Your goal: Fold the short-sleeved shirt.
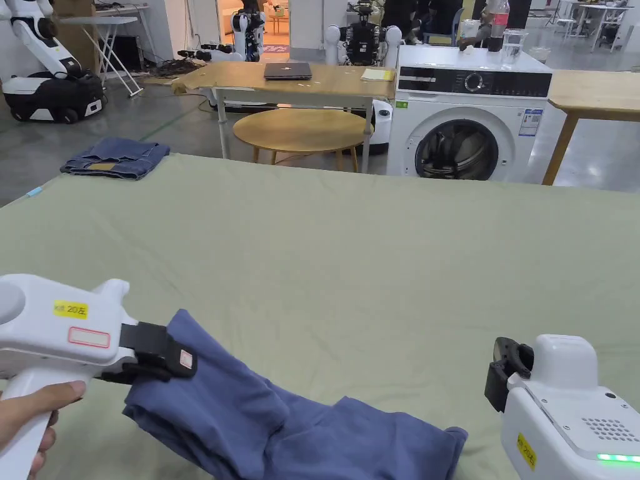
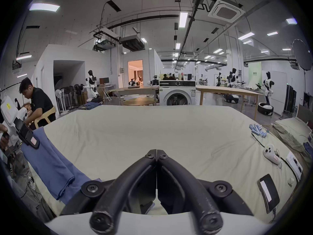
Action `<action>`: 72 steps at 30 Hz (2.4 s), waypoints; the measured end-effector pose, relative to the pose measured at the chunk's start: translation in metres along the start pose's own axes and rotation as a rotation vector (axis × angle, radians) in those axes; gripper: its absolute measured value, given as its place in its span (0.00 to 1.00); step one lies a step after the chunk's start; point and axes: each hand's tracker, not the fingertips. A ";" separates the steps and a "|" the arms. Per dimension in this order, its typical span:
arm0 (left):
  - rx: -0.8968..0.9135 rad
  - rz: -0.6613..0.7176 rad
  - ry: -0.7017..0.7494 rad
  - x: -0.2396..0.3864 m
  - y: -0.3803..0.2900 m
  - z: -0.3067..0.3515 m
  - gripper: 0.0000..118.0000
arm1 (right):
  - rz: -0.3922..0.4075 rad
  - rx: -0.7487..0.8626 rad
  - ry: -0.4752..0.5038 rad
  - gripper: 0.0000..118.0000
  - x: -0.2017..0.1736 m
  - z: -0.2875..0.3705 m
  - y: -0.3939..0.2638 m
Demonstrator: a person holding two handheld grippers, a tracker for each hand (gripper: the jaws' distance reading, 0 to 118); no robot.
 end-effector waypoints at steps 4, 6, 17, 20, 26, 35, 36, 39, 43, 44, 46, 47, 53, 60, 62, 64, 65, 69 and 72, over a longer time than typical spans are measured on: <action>-0.024 -0.052 0.020 0.041 -0.002 -0.013 0.04 | 0.001 -0.001 0.000 0.00 0.001 0.001 0.000; -0.037 -0.083 0.025 0.059 -0.003 -0.021 0.04 | -0.001 -0.001 -0.001 0.00 0.003 0.001 -0.001; -0.165 -0.231 0.034 0.142 -0.020 -0.107 0.04 | -0.014 -0.010 -0.020 0.00 0.014 0.005 -0.005; -0.211 -0.232 0.040 0.154 -0.028 -0.146 0.04 | -0.018 -0.014 -0.028 0.00 0.016 0.007 -0.005; -0.274 -0.231 0.082 0.166 -0.051 -0.197 0.04 | -0.016 -0.019 -0.042 0.00 0.022 0.010 -0.005; -0.335 -0.132 -0.065 0.157 -0.057 -0.193 0.35 | -0.011 -0.026 -0.055 0.00 0.026 0.012 -0.005; -0.325 -0.149 -0.059 0.157 -0.056 -0.186 0.35 | -0.010 -0.026 -0.056 0.00 0.027 0.013 -0.005; -0.278 -0.159 -0.133 0.161 -0.051 -0.161 0.35 | -0.008 -0.027 -0.056 0.00 0.028 0.014 -0.006; -0.155 -0.108 -0.267 0.154 -0.041 -0.137 0.34 | -0.018 -0.028 -0.057 0.00 0.030 0.015 -0.007; -0.143 -0.116 -0.265 0.152 -0.038 -0.137 0.30 | -0.022 -0.028 -0.058 0.00 0.030 0.015 -0.007; -0.154 -0.111 -0.220 0.148 -0.038 -0.147 0.13 | -0.027 -0.030 -0.057 0.00 0.031 0.015 -0.007; -0.171 -0.116 -0.200 0.145 -0.040 -0.154 0.09 | -0.026 -0.031 -0.056 0.00 0.031 0.015 -0.007; -0.327 -0.092 -0.178 0.126 -0.065 -0.209 0.02 | -0.022 -0.033 -0.062 0.00 0.033 0.015 -0.009; -0.463 -0.040 -0.319 0.115 -0.105 -0.244 0.01 | -0.026 -0.042 -0.065 0.00 0.035 0.013 -0.012; -0.451 -0.055 -0.275 0.112 -0.109 -0.255 0.00 | -0.028 -0.047 -0.066 0.00 0.035 0.012 -0.013; -0.439 -0.037 -0.277 0.106 -0.108 -0.260 0.00 | -0.033 -0.049 -0.063 0.00 0.035 0.012 -0.014; -0.430 -0.012 -0.287 0.104 -0.107 -0.260 0.00 | -0.033 -0.050 -0.063 0.00 0.036 0.012 -0.014; -0.401 -0.085 -0.252 0.115 -0.109 -0.254 0.00 | -0.027 -0.041 -0.066 0.00 0.036 0.014 -0.014; -0.361 -0.172 -0.203 0.131 -0.107 -0.237 0.00 | -0.034 -0.032 -0.064 0.00 0.036 0.014 -0.012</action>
